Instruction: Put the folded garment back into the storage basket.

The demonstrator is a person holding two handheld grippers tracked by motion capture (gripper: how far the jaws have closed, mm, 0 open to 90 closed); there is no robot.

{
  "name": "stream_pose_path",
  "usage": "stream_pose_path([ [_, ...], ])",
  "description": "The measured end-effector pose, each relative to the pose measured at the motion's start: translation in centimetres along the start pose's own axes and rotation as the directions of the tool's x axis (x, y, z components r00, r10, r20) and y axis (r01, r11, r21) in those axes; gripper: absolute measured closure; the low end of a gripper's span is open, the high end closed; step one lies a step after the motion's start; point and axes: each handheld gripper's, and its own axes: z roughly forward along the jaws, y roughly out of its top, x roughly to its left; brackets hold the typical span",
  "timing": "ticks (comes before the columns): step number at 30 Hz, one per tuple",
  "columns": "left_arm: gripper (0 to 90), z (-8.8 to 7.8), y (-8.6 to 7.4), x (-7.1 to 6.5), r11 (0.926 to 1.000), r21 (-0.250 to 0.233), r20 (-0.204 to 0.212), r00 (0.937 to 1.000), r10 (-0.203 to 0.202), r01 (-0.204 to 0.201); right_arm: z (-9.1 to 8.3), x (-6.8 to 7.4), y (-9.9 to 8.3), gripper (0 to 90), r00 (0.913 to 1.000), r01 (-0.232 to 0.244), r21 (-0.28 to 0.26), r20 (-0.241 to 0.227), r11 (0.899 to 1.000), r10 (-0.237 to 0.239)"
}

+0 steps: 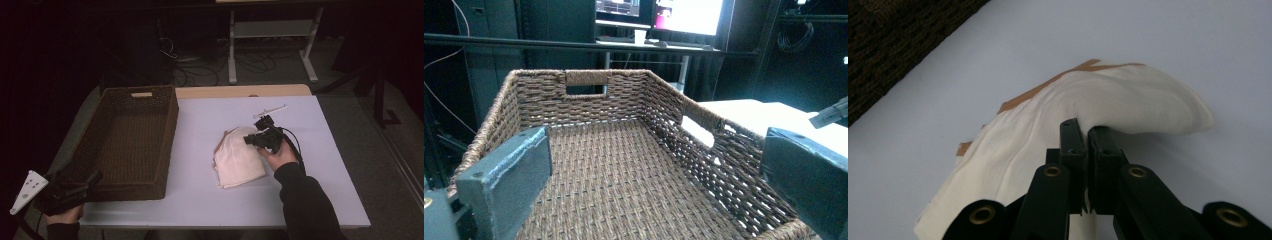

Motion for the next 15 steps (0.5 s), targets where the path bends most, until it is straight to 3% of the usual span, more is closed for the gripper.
stream_pose_path([
  [15,0.0,-0.1,0.1,0.0,1.0,-0.002,0.0,1.0,-0.003,0.003,-1.8,1.6,2.5,85.5,0.9991,0.042,-0.036,-0.001,0.999,-0.042],
])
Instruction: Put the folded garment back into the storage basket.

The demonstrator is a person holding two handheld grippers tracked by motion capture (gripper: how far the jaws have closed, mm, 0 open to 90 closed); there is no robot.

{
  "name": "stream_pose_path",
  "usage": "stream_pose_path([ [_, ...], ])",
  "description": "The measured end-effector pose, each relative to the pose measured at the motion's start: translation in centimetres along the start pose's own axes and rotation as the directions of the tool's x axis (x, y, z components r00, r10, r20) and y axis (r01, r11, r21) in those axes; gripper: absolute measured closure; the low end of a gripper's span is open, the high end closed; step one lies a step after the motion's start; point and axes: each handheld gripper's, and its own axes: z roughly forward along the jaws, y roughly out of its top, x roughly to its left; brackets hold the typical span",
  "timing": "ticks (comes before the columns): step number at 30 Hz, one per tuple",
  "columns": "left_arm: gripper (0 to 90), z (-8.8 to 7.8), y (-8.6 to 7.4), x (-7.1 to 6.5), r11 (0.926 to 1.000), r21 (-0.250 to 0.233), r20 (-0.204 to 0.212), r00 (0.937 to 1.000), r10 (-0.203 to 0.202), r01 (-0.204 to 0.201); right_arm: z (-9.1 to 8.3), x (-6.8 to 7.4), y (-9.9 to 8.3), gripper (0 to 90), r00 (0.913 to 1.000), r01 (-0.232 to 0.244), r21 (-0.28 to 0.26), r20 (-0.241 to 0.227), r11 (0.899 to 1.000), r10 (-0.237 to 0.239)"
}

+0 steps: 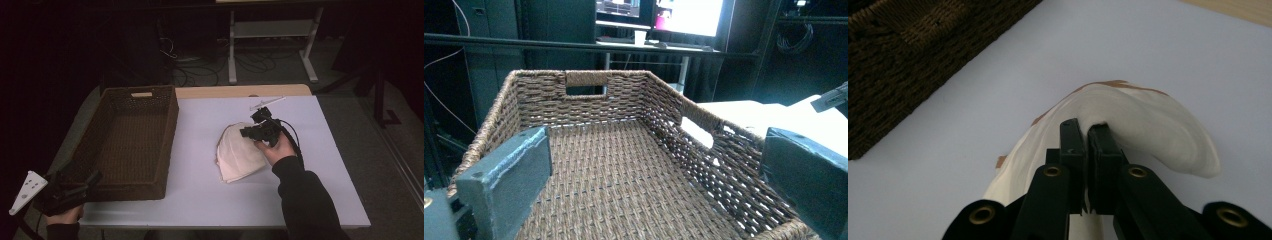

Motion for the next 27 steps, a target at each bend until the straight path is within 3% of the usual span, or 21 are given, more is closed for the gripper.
stream_pose_path([
  [27,0.0,-0.1,0.0,0.0,1.0,-0.004,-0.003,1.0,-0.004,0.004,-2.3,1.5,3.1,85.5,0.999,0.028,-0.076,-0.032,0.997,-0.03],
])
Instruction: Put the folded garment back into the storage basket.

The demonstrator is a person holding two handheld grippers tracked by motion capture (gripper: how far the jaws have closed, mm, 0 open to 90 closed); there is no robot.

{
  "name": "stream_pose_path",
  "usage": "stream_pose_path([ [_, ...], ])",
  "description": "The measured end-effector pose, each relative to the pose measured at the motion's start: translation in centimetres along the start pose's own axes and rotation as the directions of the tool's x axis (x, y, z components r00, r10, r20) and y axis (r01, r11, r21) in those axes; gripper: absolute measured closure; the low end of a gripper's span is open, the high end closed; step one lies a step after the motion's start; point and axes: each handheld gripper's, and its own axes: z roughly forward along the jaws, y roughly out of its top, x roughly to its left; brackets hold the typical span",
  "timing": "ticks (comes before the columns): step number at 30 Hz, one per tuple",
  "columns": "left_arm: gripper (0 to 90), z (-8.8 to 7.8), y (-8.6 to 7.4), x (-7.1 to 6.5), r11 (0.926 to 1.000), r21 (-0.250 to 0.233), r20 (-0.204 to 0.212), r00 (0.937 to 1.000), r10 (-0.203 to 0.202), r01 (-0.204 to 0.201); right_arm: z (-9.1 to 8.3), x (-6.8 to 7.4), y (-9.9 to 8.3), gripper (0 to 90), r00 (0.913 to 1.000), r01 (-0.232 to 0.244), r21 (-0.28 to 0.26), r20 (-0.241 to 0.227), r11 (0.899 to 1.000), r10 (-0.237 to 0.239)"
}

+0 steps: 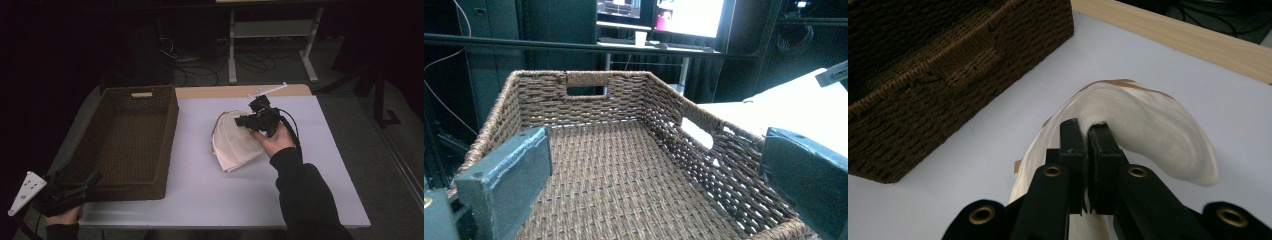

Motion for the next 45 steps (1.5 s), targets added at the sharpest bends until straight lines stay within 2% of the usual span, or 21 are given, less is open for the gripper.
stream_pose_path([
  [8,0.0,0.0,0.0,0.0,1.0,-0.002,0.0,1.0,-0.001,0.001,-0.8,0.5,1.1,85.4,0.9998,0.003,-0.039,-0.018,0.999,-0.003],
  [21,0.0,-0.1,0.0,0.0,1.0,-0.005,0.003,1.0,-0.001,0.001,-1.7,1.8,3.4,85.4,0.9984,0.041,-0.09,-0.036,0.995,-0.044],
  [45,0.0,0.0,0.0,0.0,1.0,-0.005,0.005,1.0,0.0,0.0,-3.0,3.7,7.1,85.4,0.9938,0.087,-0.15,-0.055,0.985,-0.097],
])
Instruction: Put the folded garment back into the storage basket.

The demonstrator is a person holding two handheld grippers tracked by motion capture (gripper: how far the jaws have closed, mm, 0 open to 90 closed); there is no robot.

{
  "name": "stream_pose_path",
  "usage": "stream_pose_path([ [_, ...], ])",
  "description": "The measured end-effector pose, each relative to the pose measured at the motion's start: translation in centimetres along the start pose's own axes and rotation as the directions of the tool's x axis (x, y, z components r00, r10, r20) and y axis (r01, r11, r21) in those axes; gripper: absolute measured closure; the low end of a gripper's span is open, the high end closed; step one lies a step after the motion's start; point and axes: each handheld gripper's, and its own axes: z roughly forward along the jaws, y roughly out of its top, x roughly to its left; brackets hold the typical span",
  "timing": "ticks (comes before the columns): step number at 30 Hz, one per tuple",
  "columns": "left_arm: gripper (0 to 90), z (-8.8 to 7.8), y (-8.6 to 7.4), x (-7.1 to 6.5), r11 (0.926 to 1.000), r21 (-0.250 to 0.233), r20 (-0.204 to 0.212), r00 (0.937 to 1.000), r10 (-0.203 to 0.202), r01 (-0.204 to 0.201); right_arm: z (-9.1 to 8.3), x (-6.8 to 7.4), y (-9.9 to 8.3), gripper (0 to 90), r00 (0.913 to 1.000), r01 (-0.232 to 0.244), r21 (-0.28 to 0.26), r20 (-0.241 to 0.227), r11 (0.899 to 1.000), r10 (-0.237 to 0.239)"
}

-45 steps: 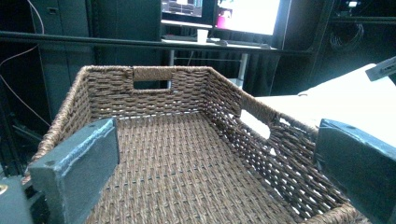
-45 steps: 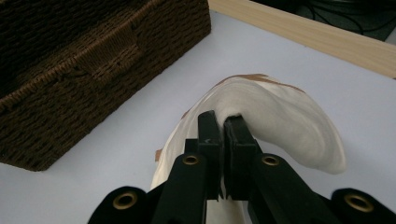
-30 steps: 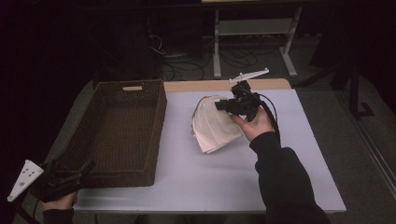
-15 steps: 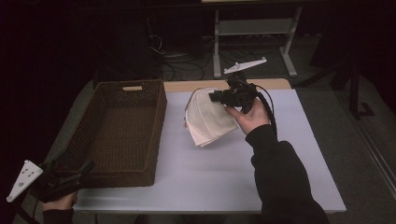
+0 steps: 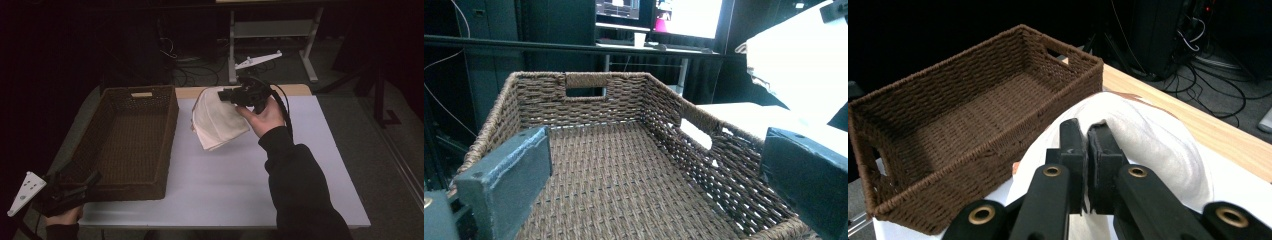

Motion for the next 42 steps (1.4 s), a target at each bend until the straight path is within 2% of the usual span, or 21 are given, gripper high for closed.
stream_pose_path([
  [27,0.0,0.0,0.0,0.0,1.0,0.002,0.002,1.0,0.0,0.0,0.5,2.0,3.1,85.3,0.9989,0.024,-0.049,-0.04,0.999,-0.026],
  [42,0.0,0.0,-0.1,0.0,1.0,0.002,0.006,1.0,-0.001,0.001,2.7,3.6,4.7,85.3,0.9958,0.024,-0.075,-0.087,0.997,-0.03],
])
